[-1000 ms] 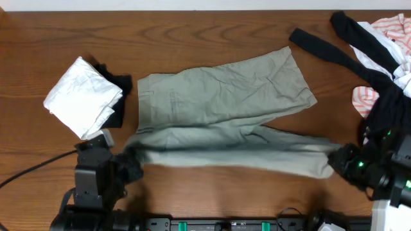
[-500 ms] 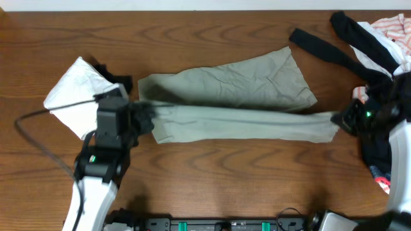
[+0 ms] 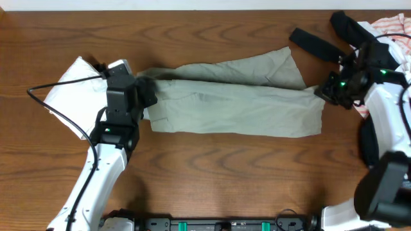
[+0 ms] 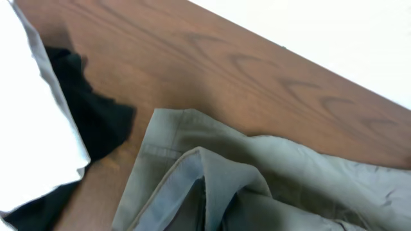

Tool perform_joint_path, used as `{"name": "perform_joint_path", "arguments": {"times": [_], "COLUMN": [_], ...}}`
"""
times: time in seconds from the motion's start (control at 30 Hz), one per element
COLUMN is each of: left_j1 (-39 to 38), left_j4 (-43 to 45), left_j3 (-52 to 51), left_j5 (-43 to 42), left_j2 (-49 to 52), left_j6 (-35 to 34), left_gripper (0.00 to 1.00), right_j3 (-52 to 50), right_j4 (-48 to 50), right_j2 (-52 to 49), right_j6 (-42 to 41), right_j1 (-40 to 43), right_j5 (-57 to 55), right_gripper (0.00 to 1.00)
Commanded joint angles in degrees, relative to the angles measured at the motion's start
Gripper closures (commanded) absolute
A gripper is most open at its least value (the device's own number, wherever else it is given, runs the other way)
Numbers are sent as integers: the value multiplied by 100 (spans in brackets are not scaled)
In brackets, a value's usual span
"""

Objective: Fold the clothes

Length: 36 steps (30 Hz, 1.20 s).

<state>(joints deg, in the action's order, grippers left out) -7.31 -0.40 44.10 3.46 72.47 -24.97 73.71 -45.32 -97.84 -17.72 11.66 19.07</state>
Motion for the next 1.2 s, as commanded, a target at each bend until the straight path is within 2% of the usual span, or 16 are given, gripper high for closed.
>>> {"name": "perform_joint_path", "arguments": {"times": [0.0,0.3,0.5,0.53,0.6,0.67,0.7,0.73,0.77,0.83,0.87,0.97,1.17], "left_j1": [39,39,39,39,42,52,57,59,63,68,68,66,66], "left_j4": [129,1034,1952,2170,2618,3018,3182,3252,3263,3086,2979,2616,2315], "left_j3": [98,98,98,98,98,98,101,101,101,101,101,101,101], "left_j5": [201,225,420,496,621,780,782,780,780,778,776,765,752], "left_j2": [260,905,1609,1779,2103,2422,2573,2658,2734,2750,2721,2524,1670], "left_j6": [138,140,140,142,140,138,138,138,138,142,142,144,802], "left_gripper": [94,94,94,94,94,94,94,89,67,32,26,24,18], "right_j3": [98,109,109,109,109,122,133,136,136,136,136,136,136], "right_j4": [402,1458,2321,2492,2885,3080,3075,3021,2914,2618,2500,2114,1670], "right_j2": [-74,-74,-282,-385,-675,-973,-1117,-1241,-1355,-1471,-1478,-1421,-1207], "right_j6": [-63,-232,-632,-706,-758,-831,-911,-984,-990,-916,-826,-446,118], "right_j1": [-160,-367,-660,-713,-804,-837,-835,-817,-789,-726,-697,-599,-553], "right_j5": [-81,-105,-629,-743,-815,-815,-811,-750,-640,-573,-573,-566,-540], "right_gripper": [99,99,99,95,71,22,1,1,1,1,1,1,1]}}
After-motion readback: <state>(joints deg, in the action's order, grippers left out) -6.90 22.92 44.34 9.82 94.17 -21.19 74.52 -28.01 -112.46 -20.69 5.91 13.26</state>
